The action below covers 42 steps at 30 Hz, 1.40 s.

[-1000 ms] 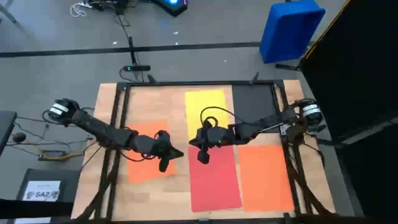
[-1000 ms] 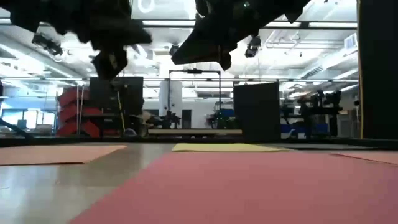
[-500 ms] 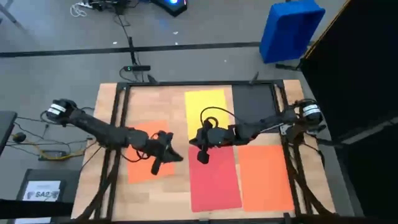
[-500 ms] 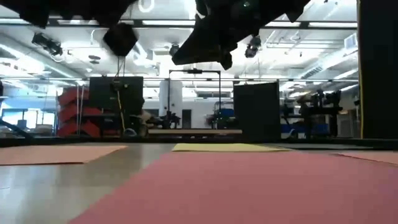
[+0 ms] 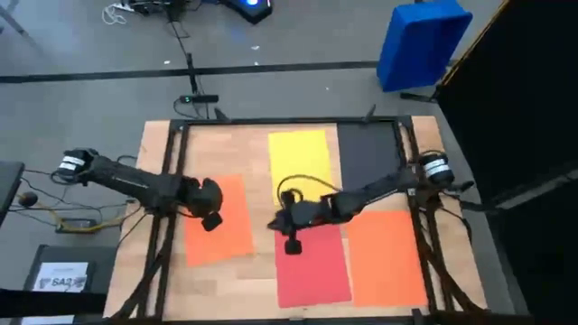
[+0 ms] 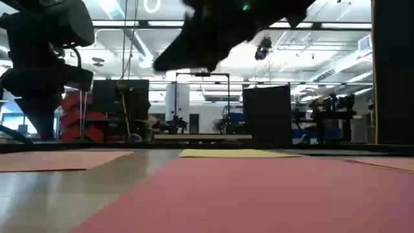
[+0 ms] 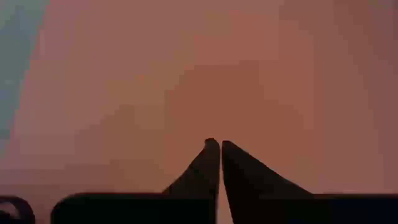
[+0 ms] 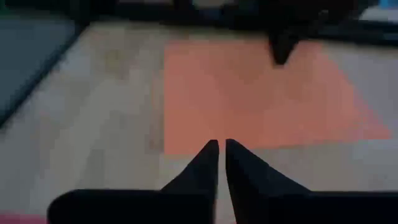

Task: Organize paper
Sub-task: Stack the orange paper on top of the orange paper

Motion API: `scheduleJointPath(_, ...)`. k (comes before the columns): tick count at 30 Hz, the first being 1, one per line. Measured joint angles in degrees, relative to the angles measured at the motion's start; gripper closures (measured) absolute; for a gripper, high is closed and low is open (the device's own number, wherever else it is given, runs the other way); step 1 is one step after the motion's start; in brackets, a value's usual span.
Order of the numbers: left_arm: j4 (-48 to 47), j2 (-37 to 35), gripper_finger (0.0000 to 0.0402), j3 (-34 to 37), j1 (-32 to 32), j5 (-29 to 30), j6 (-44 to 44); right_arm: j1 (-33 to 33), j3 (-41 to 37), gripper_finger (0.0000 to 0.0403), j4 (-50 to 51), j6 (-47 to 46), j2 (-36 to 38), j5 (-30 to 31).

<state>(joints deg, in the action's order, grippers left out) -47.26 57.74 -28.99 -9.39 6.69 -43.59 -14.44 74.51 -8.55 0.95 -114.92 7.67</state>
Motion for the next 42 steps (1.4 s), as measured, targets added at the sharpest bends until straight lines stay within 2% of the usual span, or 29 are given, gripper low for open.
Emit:
scheduleJointPath(5, 0.6, 0.4, 0.0401, 0.1, -0.3, -5.9, -2.9, -0.5, 6.2, 0.0364, 2.7, 1.4, -7.2, -0.3)
scheduleJointPath(11, 6.5, 3.5, 0.0401, 0.1, -2.7, -11.0, -6.5, -1.5, 9.5, 0.0315, 3.0, 5.3, -9.9, -2.5)
scheduleJointPath(19, 18.6, 14.3, 0.0401, 0.1, -5.3, -13.7, -7.8, -2.7, 9.7, 0.0231, 3.7, 7.3, -9.7, -1.5)
scheduleJointPath(24, 27.8, 20.8, 0.0401, -0.3, -5.1, -14.0, -7.8, -2.6, 9.7, 0.0196, 4.6, 6.8, -9.7, -1.2)
scheduleJointPath(30, 32.2, 22.3, 0.0401, -0.1, -3.6, -14.0, -6.2, -2.3, 9.7, 0.0179, 5.9, 6.7, -9.7, 0.3)
scheduleJointPath(37, 32.2, 22.3, 0.0401, 0.0, -2.7, -13.9, -4.9, -2.0, 9.7, 0.0178, 5.7, 6.7, -9.7, 0.2)
scheduleJointPath(42, 32.2, 22.3, 0.0401, 0.0, -2.6, -14.0, -4.9, -3.0, 9.7, 0.0173, 3.9, 5.9, -13.1, -0.6)
